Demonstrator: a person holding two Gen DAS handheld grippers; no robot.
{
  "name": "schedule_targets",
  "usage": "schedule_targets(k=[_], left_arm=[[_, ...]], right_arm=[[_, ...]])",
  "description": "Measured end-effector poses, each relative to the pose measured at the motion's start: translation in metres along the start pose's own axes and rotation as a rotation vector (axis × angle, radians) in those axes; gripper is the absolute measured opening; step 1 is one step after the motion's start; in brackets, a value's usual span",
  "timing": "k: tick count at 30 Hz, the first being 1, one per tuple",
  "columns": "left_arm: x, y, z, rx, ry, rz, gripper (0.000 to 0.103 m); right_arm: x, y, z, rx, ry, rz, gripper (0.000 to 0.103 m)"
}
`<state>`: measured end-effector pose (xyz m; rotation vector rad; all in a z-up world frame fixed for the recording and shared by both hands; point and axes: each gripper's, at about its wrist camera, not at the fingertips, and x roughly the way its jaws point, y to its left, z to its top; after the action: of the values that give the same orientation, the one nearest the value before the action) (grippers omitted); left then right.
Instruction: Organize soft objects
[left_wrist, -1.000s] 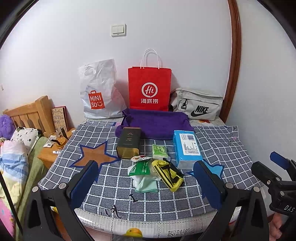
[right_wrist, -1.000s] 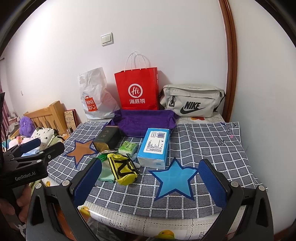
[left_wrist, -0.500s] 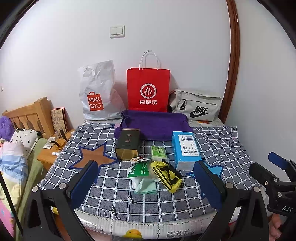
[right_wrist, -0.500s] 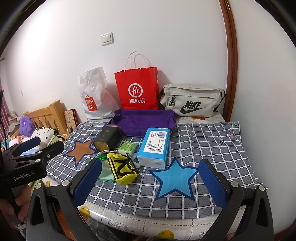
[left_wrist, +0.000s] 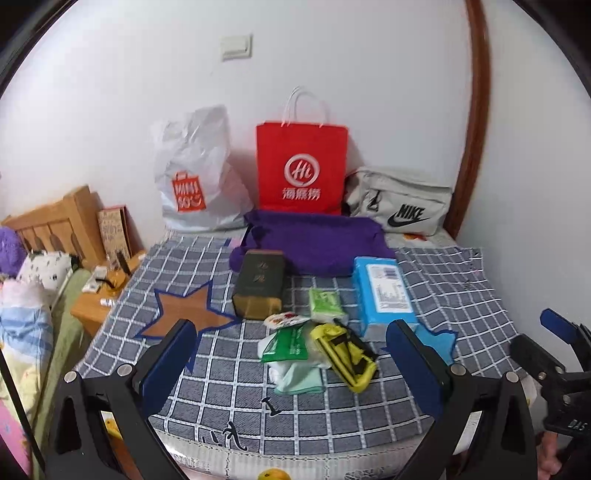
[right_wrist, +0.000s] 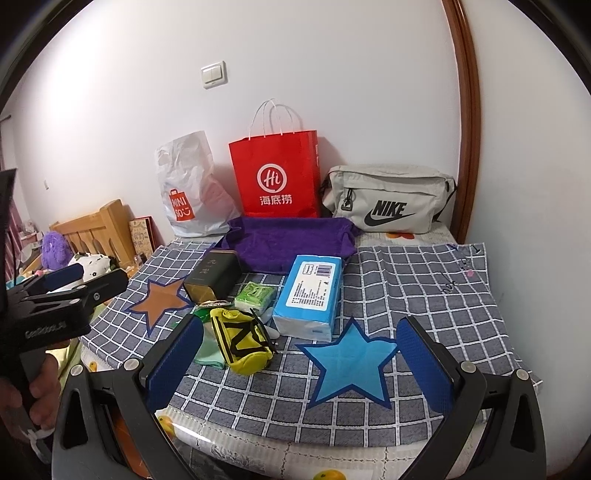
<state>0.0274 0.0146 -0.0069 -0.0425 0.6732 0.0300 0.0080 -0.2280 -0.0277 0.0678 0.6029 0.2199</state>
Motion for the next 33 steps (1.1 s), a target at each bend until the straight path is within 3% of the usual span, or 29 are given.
schedule_targets(k=[15, 25, 28, 30, 31, 33], left_arm=[[0.087, 0.051, -0.025, -0.083, 0.134, 0.064, 0.103], [0.116, 0.076, -0.039, -0.136, 0.197, 0.011, 0.101], [0.122, 0.076, -0.039, -0.133, 0.204, 0.001, 0.101], [0.127, 0.073, -0.039, -0.122, 0.21, -0.013, 0.101], [0.128, 0.071, -0.039, -0.117, 0.213, -0.019, 0.101], [0.13, 0.068, -0.04, -0.107, 0.219, -0.034, 0.101]], right_arm=[[0.108, 0.02, -0.027, -0.064, 0.153, 0.136, 0.101], [0.17, 0.074, -0.046, -0.244, 0.245, 0.188, 0.094], [0.187, 0.079, -0.055, -0.273, 0.284, 0.163, 0.086], [0.194, 0.077, -0.058, -0.27, 0.299, 0.155, 0.069], [0.197, 0.074, -0.059, -0.264, 0.31, 0.175, 0.065], [0.195, 0.069, -0.059, -0.239, 0.326, 0.223, 0.04]])
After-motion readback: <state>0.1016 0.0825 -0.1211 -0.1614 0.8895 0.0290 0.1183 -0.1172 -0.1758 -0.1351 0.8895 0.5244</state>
